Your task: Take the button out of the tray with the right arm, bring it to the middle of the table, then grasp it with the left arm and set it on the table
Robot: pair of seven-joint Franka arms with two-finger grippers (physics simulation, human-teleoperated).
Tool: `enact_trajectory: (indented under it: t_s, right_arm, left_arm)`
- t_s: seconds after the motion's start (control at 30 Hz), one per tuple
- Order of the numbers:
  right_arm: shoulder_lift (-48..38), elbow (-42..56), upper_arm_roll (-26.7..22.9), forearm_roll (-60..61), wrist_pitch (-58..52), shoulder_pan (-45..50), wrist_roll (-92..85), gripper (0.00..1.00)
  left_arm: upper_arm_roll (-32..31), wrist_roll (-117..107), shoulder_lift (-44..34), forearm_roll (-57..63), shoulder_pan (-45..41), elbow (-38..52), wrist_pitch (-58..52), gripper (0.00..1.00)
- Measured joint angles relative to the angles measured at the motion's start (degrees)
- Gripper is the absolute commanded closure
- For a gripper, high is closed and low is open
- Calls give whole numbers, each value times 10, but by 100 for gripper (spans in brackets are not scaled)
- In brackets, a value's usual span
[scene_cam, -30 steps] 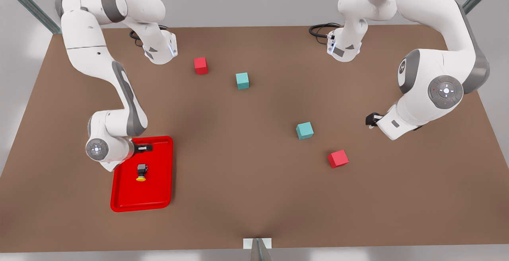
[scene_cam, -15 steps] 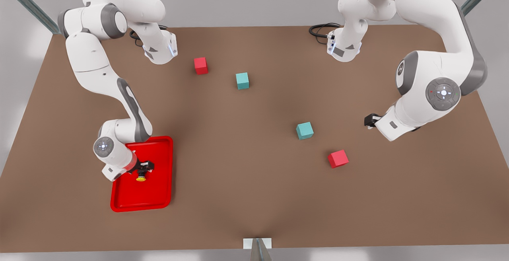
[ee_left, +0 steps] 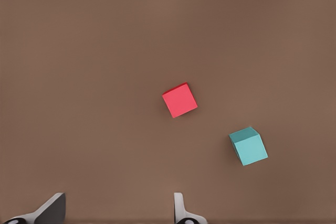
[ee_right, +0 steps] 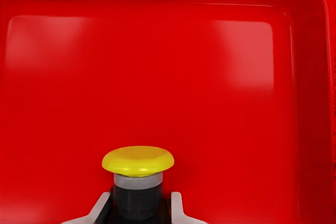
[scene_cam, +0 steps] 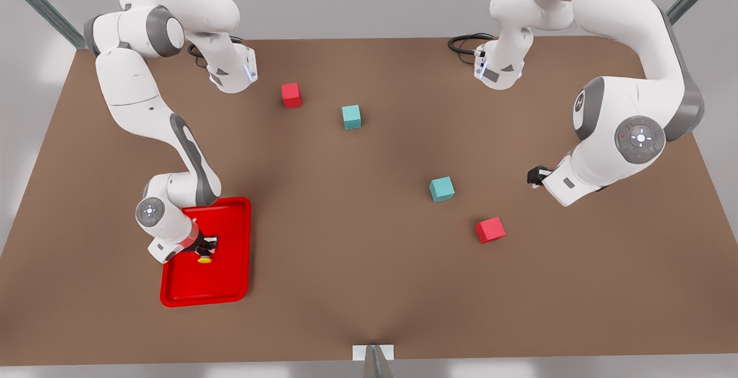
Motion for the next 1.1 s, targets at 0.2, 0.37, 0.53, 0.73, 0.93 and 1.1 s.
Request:
enact_trajectory:
  t_s: [0.2,0.37,0.53,0.73,0.93,1.1]
  right_arm:
    - [-45,20,14,2,-62,5,-11,59]
    - [-74,96,84,5,-186,9,-9,59]
    - [-70,173,123,20,-295,128,45,59]
    - [39,335,90,62,-356,313,177,58]
    - [182,522,-24,151,-387,450,318,57]
    - [230,545,-37,174,-352,471,414,57]
  left_arm:
    - [0,-1,0,0,0,0,0,0]
    - [0,-1,1,0,0,0,-1,0]
    - [0,-1,1,0,-1,0,0,0]
    - [0,-1,1,1,-1,0,-1,0]
    - [0,-2,1,1,-1,0,-1,0]
    - [0,-2,1,1,-1,0,-1,0]
